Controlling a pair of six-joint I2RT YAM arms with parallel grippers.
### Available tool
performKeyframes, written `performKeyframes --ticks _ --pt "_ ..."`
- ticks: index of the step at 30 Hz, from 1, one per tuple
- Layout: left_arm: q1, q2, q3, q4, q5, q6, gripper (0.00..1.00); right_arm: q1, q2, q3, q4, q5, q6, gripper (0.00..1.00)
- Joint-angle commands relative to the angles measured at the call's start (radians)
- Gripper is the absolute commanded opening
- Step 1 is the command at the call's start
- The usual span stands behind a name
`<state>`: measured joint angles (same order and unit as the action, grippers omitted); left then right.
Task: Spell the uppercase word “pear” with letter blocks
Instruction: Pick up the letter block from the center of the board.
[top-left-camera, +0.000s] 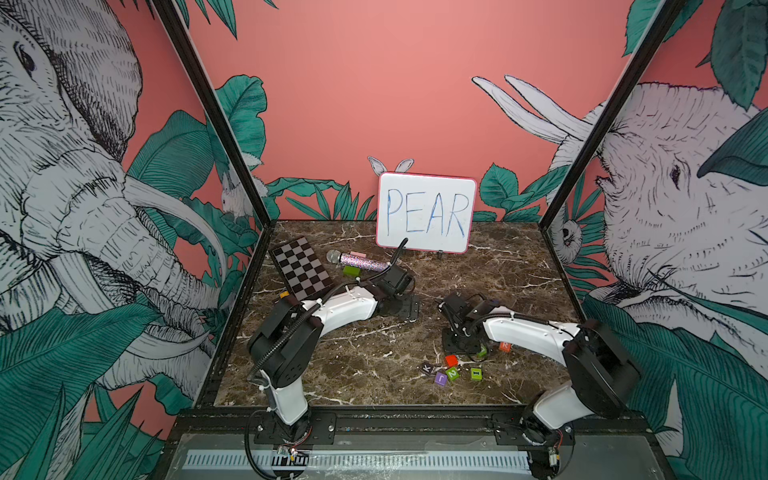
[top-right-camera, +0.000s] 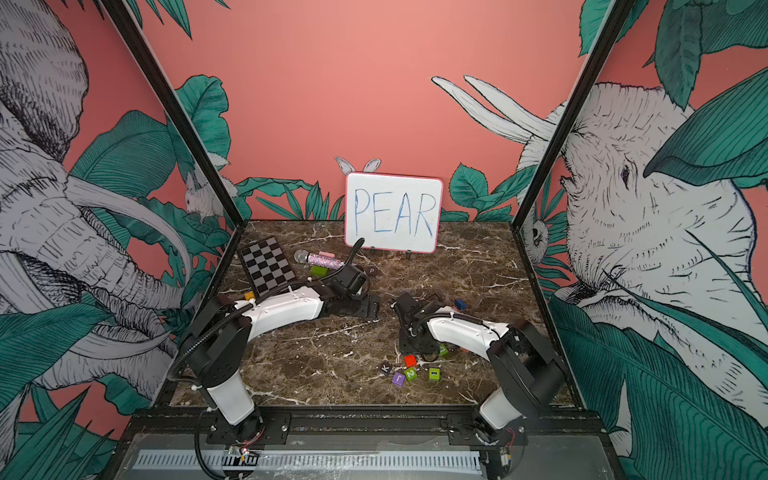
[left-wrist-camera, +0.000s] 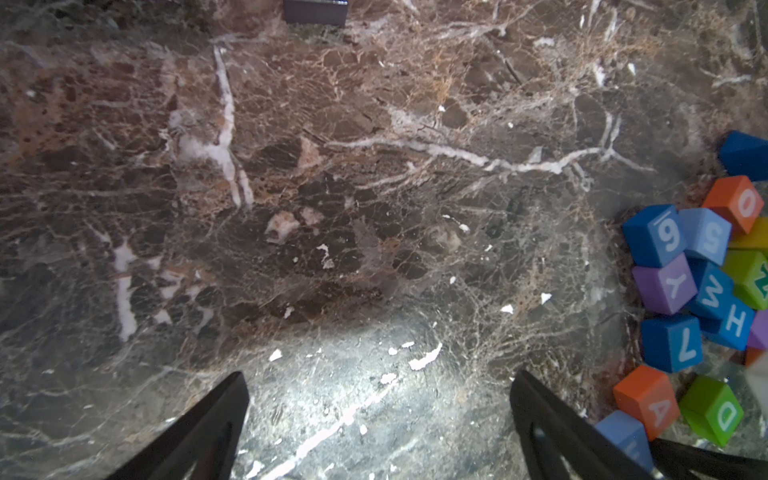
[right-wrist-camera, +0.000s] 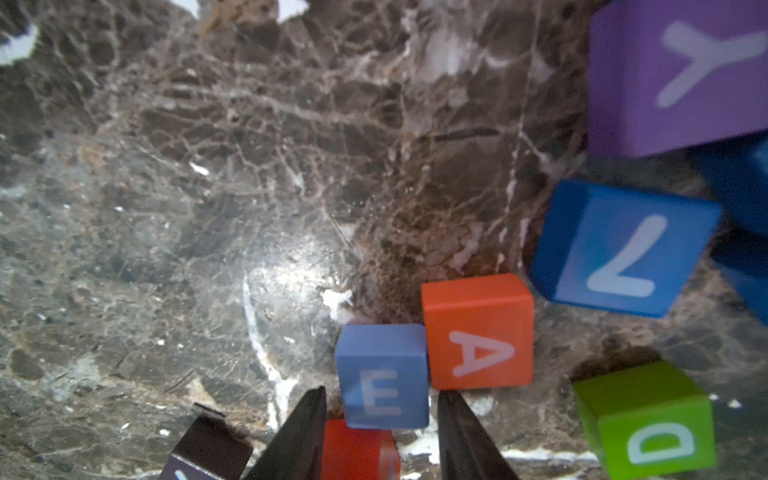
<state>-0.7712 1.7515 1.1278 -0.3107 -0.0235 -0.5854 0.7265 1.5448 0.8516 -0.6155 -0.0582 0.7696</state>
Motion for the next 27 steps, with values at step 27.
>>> performKeyframes --ticks 27 --pt "0.012 -0.078 -0.020 0.010 -0.028 -0.007 0.99 -0.014 0.075 0.105 -0.018 0.031 -0.049 0.32"
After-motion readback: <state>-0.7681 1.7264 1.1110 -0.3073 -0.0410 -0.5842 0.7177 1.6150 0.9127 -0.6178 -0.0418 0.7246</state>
